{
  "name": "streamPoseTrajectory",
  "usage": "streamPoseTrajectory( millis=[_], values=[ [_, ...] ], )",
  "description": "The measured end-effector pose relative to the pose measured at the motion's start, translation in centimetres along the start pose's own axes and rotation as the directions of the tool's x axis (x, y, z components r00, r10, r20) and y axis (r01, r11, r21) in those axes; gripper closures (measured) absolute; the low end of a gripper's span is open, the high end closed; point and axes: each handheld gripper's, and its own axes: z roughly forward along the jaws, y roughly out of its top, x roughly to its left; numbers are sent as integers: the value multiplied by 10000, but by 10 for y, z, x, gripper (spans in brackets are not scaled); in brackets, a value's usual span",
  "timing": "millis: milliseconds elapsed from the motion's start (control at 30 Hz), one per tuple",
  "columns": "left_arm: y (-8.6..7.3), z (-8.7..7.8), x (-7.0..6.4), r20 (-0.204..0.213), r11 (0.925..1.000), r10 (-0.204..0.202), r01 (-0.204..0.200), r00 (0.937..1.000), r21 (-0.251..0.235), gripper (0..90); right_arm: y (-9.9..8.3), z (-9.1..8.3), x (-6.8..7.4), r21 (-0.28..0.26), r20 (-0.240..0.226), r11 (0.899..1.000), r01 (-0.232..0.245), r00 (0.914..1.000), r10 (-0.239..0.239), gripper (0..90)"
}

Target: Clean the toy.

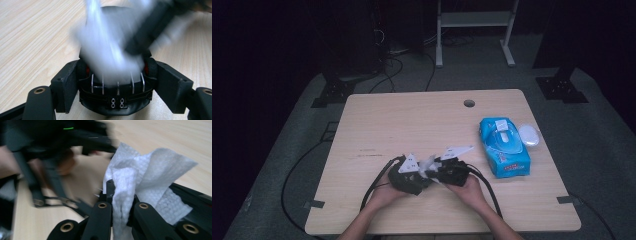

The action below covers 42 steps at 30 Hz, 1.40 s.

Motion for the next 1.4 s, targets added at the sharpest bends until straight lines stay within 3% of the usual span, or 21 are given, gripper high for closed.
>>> streamPoseTrajectory(
  millis=[67,100,167,267,400,500,633,833,867,933,1033,1067,1133,1233,1300,1400],
  values=[
    [-2,-2,0,60,9999,-42,43,10000,-112,264,3,4,9,301,189,9976,628,9978,-634,869],
    [-3,-2,0,64,10000,-35,36,10000,-84,264,2,3,7,400,431,9967,707,9964,-724,868],
    [-5,0,0,36,10000,-76,76,10000,-63,261,-4,-6,-5,312,908,9986,425,9948,-452,870],
    [-4,1,-2,-28,10000,-24,24,10000,-31,258,-9,-13,-11,195,1112,9998,58,9938,-79,869],
    [-7,2,1,53,9990,-422,421,9991,173,243,-9,-13,-8,192,1232,9998,105,9923,-127,869],
    [-12,2,1,14,9987,-446,445,9990,259,230,-12,-14,-10,70,1196,9999,-157,9927,148,869],
    [-11,6,0,-13,9988,-265,265,9996,409,235,-10,-13,-8,62,1282,9999,-157,9916,148,870],
    [-10,7,0,-84,9990,-151,154,9999,430,240,-3,10,13,309,318,9990,309,9990,-319,869],
    [-11,7,0,-94,9991,-144,148,9999,398,241,0,12,15,451,419,9971,620,9971,-639,869],
    [-10,5,0,-94,9996,-171,174,9998,232,241,3,8,13,522,810,9959,745,9936,-786,869],
    [-8,2,0,-93,9999,-133,133,9999,-53,240,0,-9,-3,342,1783,9986,398,9829,-452,869],
    [-7,2,0,-90,9998,-159,159,9998,-74,240,-3,-13,-7,281,1914,9993,254,9810,-303,869],
    [-7,3,-2,-157,10000,-66,65,9999,-51,240,-5,-16,-7,198,1733,9998,88,9848,-121,868],
    [-6,4,-3,-194,10000,-21,21,9998,35,241,-5,-7,3,-33,635,9997,222,9977,-219,867],
    [-7,4,-4,-257,10000,-19,20,9997,35,241,-2,-2,7,236,798,9981,573,9951,-591,867],
    [-6,3,-4,-187,9999,-93,90,9998,-146,241,-1,-9,-1,184,1527,9992,341,9876,-365,867]
  ],
)
